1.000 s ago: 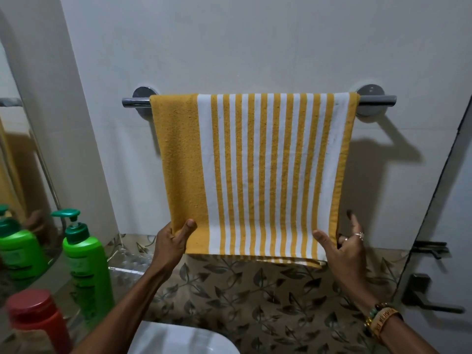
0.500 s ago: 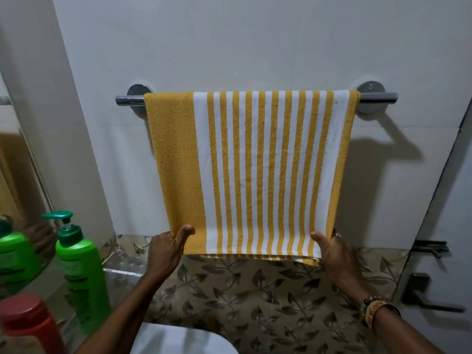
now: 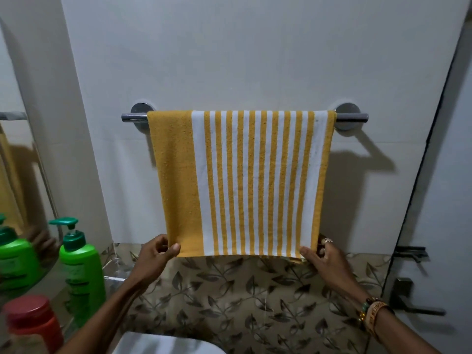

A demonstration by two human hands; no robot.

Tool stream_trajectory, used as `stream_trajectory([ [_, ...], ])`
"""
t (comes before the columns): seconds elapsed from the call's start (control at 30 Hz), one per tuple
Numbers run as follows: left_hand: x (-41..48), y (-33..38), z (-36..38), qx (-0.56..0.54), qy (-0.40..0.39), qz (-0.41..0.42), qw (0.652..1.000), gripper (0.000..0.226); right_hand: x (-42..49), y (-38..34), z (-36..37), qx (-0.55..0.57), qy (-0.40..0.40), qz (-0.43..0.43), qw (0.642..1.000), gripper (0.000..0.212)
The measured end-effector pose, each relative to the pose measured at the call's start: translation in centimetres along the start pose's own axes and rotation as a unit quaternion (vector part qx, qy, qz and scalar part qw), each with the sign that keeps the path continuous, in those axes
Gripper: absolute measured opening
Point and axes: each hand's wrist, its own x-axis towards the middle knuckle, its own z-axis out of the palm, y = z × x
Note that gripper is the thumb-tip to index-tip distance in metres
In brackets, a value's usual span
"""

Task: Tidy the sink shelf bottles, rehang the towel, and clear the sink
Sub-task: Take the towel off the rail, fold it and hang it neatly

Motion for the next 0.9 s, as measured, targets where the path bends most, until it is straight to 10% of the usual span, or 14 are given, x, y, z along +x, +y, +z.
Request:
stream_trajectory([
  [0.73,-0.1,-0.7,0.3,-0.067,0.022,-0.043,0.997,0.010,-1.9,-1.5,-0.3,-0.043,0.024,0.022,0.999,0.025],
  [0.9,-1.4,-0.1,0.4,-0.037,0.059,-0.031,0.997,0.054,-2.4,-0.9,-1.5,-0.019,0.009,0.057,0.998,0.102],
])
